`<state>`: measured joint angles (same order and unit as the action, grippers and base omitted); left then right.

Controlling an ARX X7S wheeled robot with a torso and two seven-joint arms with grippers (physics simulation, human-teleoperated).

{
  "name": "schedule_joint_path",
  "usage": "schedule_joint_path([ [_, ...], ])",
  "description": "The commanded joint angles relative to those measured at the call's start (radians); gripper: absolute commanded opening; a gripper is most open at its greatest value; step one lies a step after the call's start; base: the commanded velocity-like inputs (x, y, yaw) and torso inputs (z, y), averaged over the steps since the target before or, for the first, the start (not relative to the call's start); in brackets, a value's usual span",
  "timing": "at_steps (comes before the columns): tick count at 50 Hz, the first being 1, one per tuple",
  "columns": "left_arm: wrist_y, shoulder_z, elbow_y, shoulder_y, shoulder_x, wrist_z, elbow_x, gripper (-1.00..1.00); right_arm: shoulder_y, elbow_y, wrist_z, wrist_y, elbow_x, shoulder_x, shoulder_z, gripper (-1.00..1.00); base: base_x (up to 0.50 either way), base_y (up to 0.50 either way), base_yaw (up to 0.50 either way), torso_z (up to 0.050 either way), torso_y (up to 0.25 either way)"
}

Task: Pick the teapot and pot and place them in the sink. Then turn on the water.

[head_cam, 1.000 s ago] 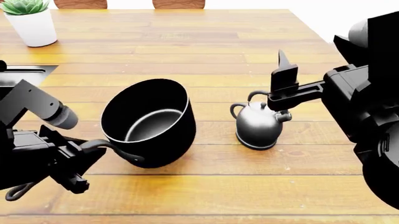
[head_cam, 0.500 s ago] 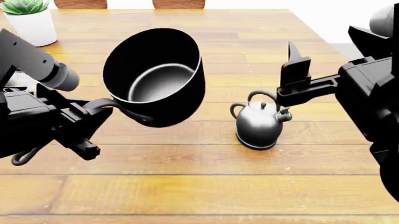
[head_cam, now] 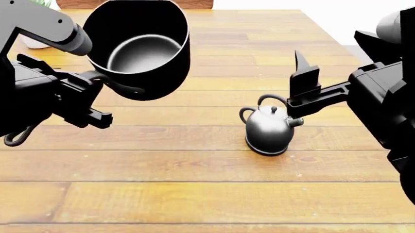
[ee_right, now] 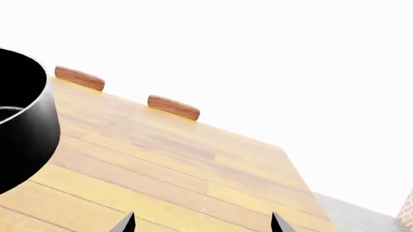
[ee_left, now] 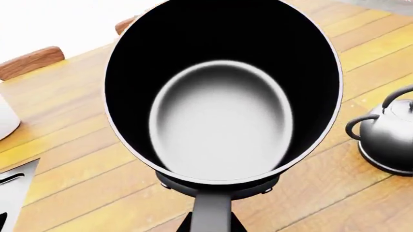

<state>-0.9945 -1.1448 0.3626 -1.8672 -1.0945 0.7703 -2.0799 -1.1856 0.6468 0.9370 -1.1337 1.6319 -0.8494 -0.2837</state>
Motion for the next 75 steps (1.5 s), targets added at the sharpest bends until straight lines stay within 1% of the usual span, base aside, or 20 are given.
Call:
schedule_joint_path([
  [1, 0.005, 0.067, -0.018, -0.094, 0.015, 0.051, 0.074, -1.00, -0.041, -0.067, -0.259, -0.044, -0.156, 0.012, -0.064, 1.00, 0.00, 0.00, 0.00, 0.000, 0.000],
  [8, 0.006, 0.071, -0.018, -0.093, 0.018, 0.046, 0.077, -1.00, -0.092, -0.168, -0.557, -0.011, -0.345, 0.032, -0.159, 1.00, 0.00, 0.00, 0.00, 0.000, 0.003],
  [11, 0.010, 0.071, -0.019, -0.086, 0.017, 0.042, 0.084, -1.00, -0.105, -0.198, -0.656, 0.016, -0.410, 0.033, -0.196, 1.00, 0.00, 0.00, 0.00, 0.000, 0.000],
  [17, 0.008, 0.072, -0.019, -0.082, 0.014, 0.038, 0.086, -1.00, -0.116, -0.247, -0.794, 0.071, -0.488, 0.027, -0.236, 1.00, 0.00, 0.00, 0.00, 0.002, 0.003],
  [28, -0.002, 0.070, -0.028, -0.083, 0.023, 0.034, 0.085, -1.00, -0.091, -0.308, -0.955, 0.168, -0.550, 0.014, -0.263, 1.00, 0.00, 0.00, 0.00, 0.001, 0.003],
  [33, -0.007, 0.070, -0.034, -0.085, 0.027, 0.032, 0.087, -1.00, -0.069, -0.344, -0.997, 0.202, -0.562, 0.011, -0.265, 1.00, 0.00, 0.00, 0.00, 0.000, 0.002],
  [44, -0.006, 0.072, -0.036, -0.078, 0.025, 0.031, 0.087, -1.00, -0.002, -0.386, -1.039, 0.263, -0.579, 0.010, -0.270, 1.00, 0.00, 0.00, 0.00, 0.001, 0.002],
  [75, -0.010, 0.066, -0.028, -0.051, 0.033, 0.025, 0.106, -1.00, 0.114, -0.493, -1.068, 0.363, -0.636, 0.023, -0.288, 1.00, 0.00, 0.00, 0.00, 0.001, 0.003],
])
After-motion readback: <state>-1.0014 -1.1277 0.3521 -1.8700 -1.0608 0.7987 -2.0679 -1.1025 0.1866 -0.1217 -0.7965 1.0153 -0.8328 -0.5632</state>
